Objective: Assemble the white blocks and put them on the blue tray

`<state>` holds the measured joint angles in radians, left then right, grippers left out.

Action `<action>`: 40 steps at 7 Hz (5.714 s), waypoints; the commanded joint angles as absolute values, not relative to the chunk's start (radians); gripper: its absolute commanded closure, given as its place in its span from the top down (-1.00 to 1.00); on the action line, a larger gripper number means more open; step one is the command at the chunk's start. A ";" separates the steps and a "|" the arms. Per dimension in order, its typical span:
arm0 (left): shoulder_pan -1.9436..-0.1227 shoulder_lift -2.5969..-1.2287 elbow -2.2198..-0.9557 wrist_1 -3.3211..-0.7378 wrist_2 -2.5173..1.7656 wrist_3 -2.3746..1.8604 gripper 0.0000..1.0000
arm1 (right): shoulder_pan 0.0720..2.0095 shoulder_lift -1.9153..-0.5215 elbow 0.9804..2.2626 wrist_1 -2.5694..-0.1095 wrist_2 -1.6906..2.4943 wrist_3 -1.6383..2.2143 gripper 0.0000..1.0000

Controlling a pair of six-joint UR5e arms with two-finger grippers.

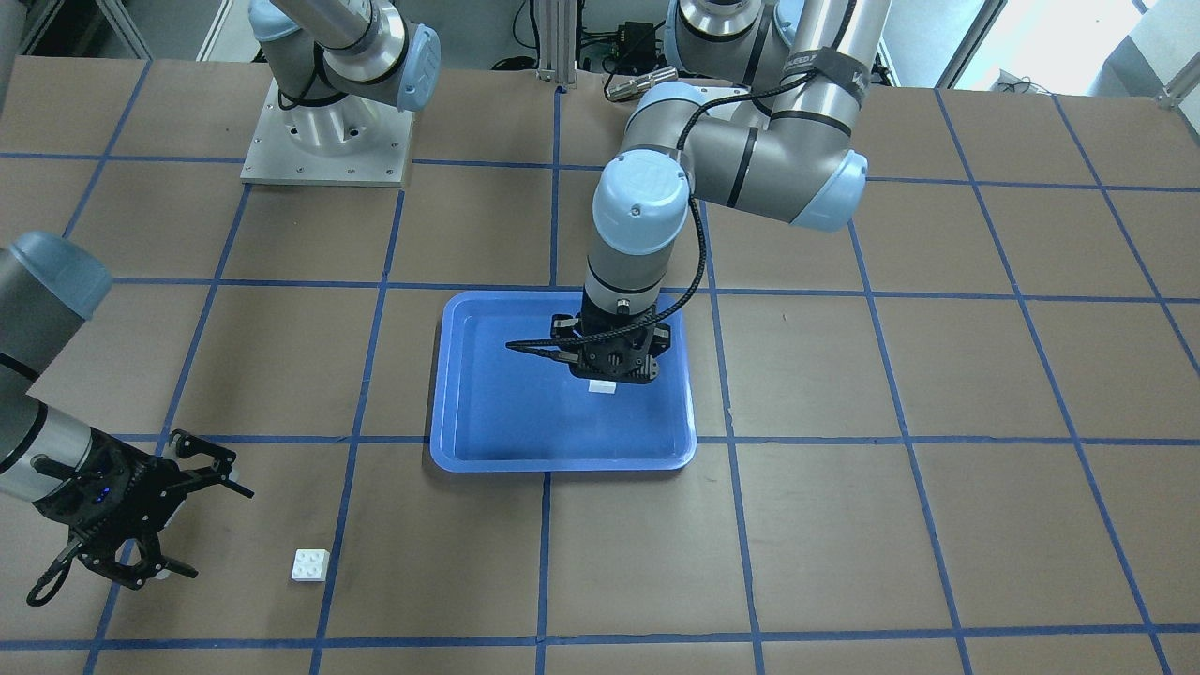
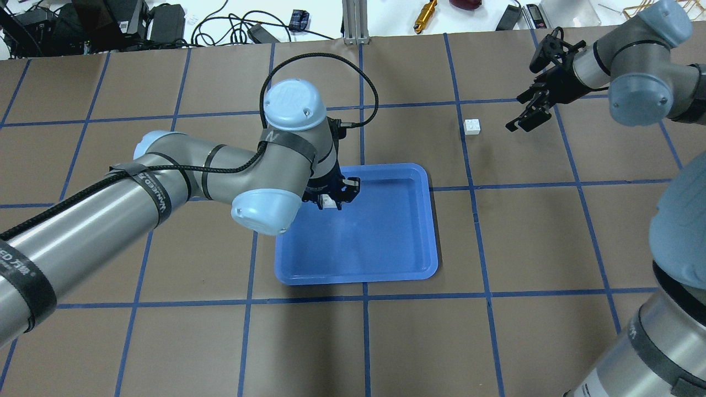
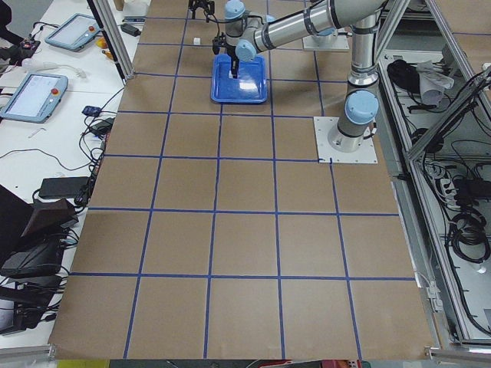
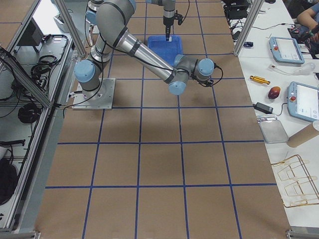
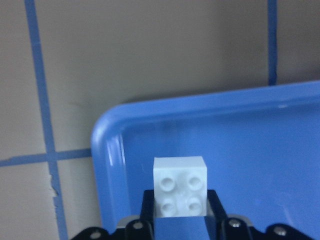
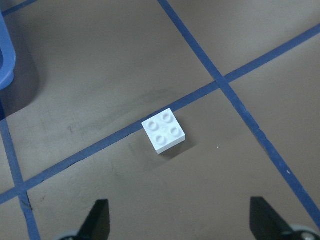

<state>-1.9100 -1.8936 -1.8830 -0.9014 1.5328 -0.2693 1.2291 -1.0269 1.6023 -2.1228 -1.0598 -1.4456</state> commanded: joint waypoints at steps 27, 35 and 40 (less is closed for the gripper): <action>-1.726 -1.917 -1.997 -0.815 1.335 -0.175 -0.97 | 1.333 -0.865 1.499 -2.099 -1.065 -1.727 -0.55; -1.764 -1.941 -1.999 -0.815 1.313 -0.264 -0.98 | 1.425 -1.116 1.605 -1.954 -1.048 -1.667 -1.00; -1.781 -1.936 -2.002 -0.813 1.315 -0.250 -0.98 | 1.583 -1.227 1.868 -2.203 -1.025 -1.478 -1.00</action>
<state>-1.7804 -1.9362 -2.0012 -0.8129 1.3145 -0.2513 1.5371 -1.2213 1.7980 -2.0728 -1.0198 -1.5597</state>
